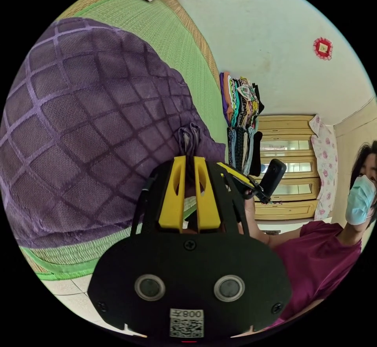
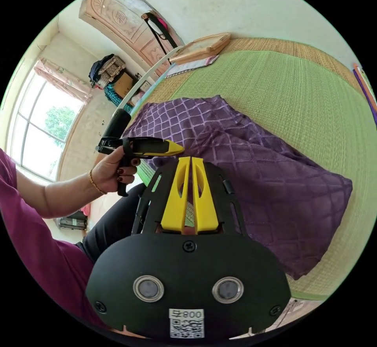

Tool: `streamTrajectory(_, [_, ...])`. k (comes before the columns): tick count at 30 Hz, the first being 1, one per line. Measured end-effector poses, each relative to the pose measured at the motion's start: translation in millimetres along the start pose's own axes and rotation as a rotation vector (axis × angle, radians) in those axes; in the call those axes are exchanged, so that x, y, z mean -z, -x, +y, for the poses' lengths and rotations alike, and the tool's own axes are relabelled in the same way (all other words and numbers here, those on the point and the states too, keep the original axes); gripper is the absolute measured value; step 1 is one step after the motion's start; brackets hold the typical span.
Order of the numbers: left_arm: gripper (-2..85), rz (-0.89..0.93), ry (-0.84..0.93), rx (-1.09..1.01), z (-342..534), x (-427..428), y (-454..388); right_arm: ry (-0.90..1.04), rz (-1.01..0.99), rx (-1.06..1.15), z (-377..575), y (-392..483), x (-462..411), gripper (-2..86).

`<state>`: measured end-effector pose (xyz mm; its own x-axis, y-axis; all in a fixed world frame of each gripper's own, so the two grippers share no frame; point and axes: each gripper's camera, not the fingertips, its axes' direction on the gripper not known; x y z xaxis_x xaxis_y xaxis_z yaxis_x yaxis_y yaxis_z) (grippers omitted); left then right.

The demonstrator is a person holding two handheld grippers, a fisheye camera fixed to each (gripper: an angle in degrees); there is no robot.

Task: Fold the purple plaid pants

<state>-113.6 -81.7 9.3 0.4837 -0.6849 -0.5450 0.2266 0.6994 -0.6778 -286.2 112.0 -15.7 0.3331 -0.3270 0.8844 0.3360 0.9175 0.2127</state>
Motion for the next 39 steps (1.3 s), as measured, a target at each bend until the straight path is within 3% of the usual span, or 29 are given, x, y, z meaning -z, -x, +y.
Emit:
streamTrajectory(7, [7.5,-0.214,0.015,-0.205,12.0,1.8,-43.8,-0.029,0.105,0.055,-60.8,17.4,-4.9,1.8])
streamTrajectory(12, [5.2,-0.354,0.089,-0.237,18.7,-14.8,-55.0,0.105,0.111,0.122,-97.4,25.6,-37.4,2.1])
streamTrajectory(23, [1.1,-0.349,0.038,-0.273,41.0,-3.2,-76.0,0.094,0.008,0.157,-122.2,52.2,-40.0,0.4])
streamTrajectory(27, [1.0,-0.335,0.073,-0.173,41.6,-15.4,-59.7,0.133,0.006,0.135,-125.5,49.6,-57.1,0.3])
streamTrajectory(34, [1.0,-0.327,0.056,-0.187,43.7,-28.1,-70.8,0.011,-0.008,0.117,-115.6,46.5,-21.8,0.2])
streamTrajectory(39, [1.2,-0.318,0.034,-0.181,47.2,-38.2,-80.0,0.169,0.027,0.142,-106.1,44.3,-69.3,0.2])
